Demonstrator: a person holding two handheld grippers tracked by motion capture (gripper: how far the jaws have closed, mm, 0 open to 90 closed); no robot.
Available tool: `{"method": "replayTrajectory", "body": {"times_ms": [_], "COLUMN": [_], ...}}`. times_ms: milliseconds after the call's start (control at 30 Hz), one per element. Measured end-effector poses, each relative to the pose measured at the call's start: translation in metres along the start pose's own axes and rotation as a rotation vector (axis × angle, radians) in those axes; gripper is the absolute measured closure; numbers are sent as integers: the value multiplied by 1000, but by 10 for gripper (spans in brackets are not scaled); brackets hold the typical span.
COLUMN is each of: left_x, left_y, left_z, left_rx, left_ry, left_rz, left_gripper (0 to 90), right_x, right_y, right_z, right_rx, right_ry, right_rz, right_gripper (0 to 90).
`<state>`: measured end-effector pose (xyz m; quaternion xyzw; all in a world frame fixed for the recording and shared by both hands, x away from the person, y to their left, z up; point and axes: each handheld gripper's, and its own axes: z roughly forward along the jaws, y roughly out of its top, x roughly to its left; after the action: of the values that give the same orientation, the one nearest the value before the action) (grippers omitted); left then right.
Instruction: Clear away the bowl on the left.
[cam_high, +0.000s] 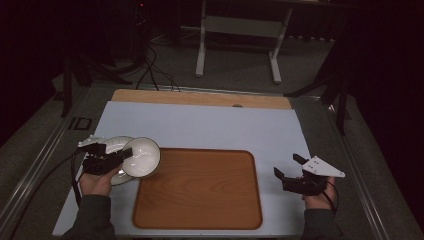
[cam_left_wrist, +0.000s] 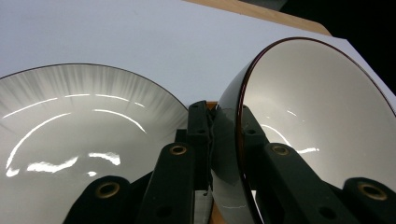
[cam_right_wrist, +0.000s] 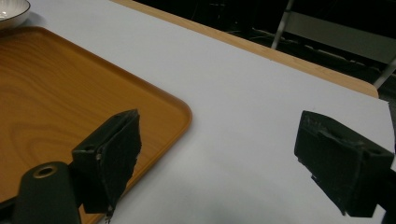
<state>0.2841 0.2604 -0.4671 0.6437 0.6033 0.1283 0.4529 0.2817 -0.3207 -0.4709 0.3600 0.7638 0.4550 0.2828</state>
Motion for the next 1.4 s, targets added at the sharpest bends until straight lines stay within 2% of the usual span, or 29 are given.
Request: {"method": "replayTrajectory", "body": {"times_ms": [1400], "left_x": [-28], "left_y": [-3], "left_z": [18], "left_rx": [43], "left_ry": [-48], "left_rz": [61], "left_gripper": [812], "right_x": [0], "right_y": [0], "right_z": [0], "right_rx": [-1], "right_ry": [1], "right_rz": [-4], "right_gripper": [146]}}
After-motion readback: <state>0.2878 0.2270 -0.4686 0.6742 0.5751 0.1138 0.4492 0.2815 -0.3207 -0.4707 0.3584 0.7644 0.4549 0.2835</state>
